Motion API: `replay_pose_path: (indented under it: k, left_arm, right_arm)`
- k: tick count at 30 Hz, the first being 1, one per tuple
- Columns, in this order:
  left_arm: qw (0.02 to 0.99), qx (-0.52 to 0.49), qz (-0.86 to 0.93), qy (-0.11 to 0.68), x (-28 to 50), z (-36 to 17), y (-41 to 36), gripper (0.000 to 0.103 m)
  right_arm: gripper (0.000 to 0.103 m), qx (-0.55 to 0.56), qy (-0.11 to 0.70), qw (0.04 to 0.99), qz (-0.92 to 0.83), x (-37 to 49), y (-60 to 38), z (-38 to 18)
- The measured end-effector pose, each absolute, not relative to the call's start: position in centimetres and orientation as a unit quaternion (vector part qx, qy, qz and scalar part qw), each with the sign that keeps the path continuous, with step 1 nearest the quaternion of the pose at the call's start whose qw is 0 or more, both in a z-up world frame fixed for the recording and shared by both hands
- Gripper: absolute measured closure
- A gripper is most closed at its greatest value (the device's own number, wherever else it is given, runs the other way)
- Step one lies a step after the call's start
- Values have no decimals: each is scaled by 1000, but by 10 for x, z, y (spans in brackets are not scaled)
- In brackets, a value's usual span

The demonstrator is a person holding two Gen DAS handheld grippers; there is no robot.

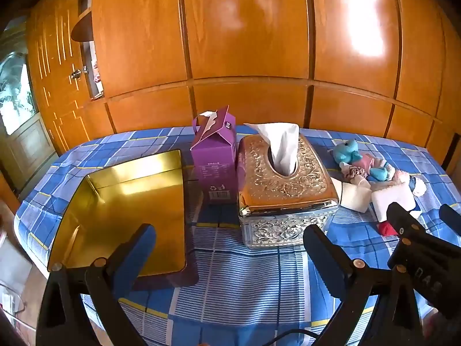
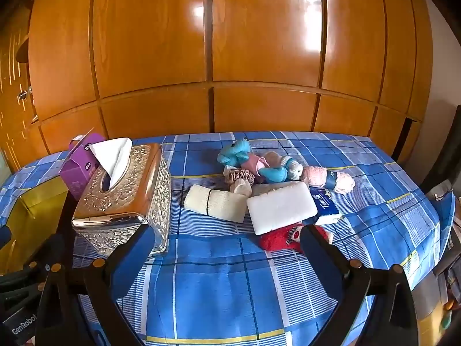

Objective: Organize soft objects

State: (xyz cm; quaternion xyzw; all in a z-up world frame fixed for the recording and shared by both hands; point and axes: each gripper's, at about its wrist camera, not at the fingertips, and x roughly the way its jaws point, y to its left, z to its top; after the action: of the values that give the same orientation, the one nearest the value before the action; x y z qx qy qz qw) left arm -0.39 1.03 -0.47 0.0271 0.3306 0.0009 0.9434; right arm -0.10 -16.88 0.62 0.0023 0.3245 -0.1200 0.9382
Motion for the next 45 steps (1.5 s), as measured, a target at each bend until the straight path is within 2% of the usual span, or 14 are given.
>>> replay_pose_path:
  k: [45]
  left_arm:
    - [941,17,3,339,-5,-6,19,0]
  right_arm:
    - [0,1,327,938,-116,0,-169,6]
